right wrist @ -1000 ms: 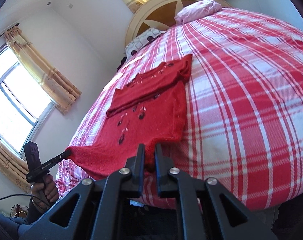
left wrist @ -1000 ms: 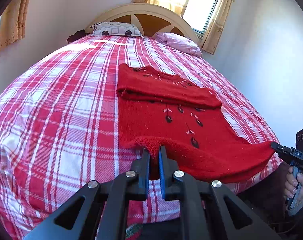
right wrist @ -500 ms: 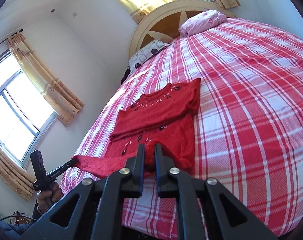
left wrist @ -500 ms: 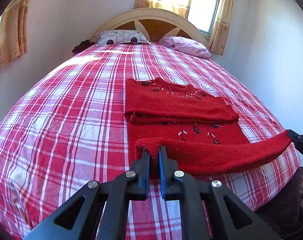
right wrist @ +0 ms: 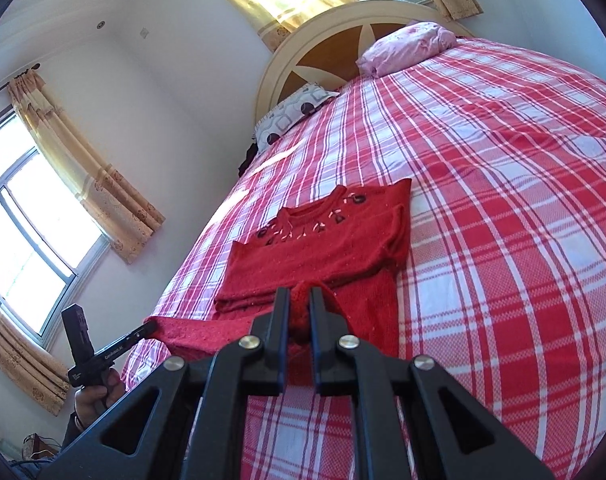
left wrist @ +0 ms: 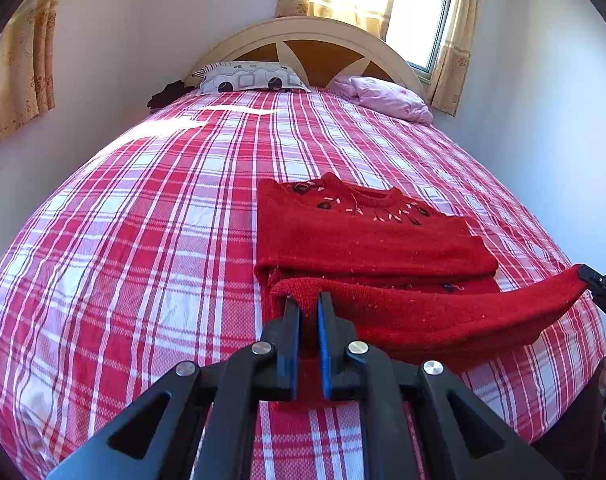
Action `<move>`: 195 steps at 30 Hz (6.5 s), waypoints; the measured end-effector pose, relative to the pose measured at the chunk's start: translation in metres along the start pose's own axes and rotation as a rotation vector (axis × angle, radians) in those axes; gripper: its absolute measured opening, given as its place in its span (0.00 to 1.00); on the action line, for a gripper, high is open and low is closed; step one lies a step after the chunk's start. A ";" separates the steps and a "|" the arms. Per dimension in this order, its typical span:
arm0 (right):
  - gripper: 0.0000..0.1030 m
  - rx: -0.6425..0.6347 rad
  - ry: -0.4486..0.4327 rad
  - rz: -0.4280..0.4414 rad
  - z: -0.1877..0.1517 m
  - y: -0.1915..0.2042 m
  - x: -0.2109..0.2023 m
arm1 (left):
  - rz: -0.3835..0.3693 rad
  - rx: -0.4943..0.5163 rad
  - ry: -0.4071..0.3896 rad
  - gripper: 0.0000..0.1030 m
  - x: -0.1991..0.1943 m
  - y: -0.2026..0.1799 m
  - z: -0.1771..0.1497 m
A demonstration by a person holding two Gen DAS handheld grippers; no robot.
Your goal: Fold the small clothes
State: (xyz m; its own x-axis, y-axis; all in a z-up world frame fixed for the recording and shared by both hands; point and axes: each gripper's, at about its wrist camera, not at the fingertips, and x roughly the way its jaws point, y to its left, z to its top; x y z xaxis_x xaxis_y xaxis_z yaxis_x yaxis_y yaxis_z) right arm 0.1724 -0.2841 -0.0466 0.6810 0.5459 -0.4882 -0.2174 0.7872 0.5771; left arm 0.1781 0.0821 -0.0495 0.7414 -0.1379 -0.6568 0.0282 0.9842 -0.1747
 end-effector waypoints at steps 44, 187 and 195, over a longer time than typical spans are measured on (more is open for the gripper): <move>0.12 0.058 0.034 -0.104 0.123 -0.040 0.129 | -0.026 -0.108 0.123 0.07 0.156 0.029 0.115; 0.72 -0.578 0.299 -0.258 -0.039 0.105 0.217 | 0.244 -0.316 0.040 0.70 0.112 0.149 -0.015; 0.71 -0.804 0.338 -0.224 -0.083 0.165 0.259 | 0.146 -0.394 -0.006 0.72 0.104 0.162 -0.020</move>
State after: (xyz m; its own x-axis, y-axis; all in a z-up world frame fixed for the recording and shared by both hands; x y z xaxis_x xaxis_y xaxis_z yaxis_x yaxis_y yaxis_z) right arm 0.2549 0.0112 -0.1322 0.5514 0.3108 -0.7742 -0.6148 0.7787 -0.1253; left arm 0.2467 0.2246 -0.1610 0.7229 0.0016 -0.6910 -0.3347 0.8757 -0.3481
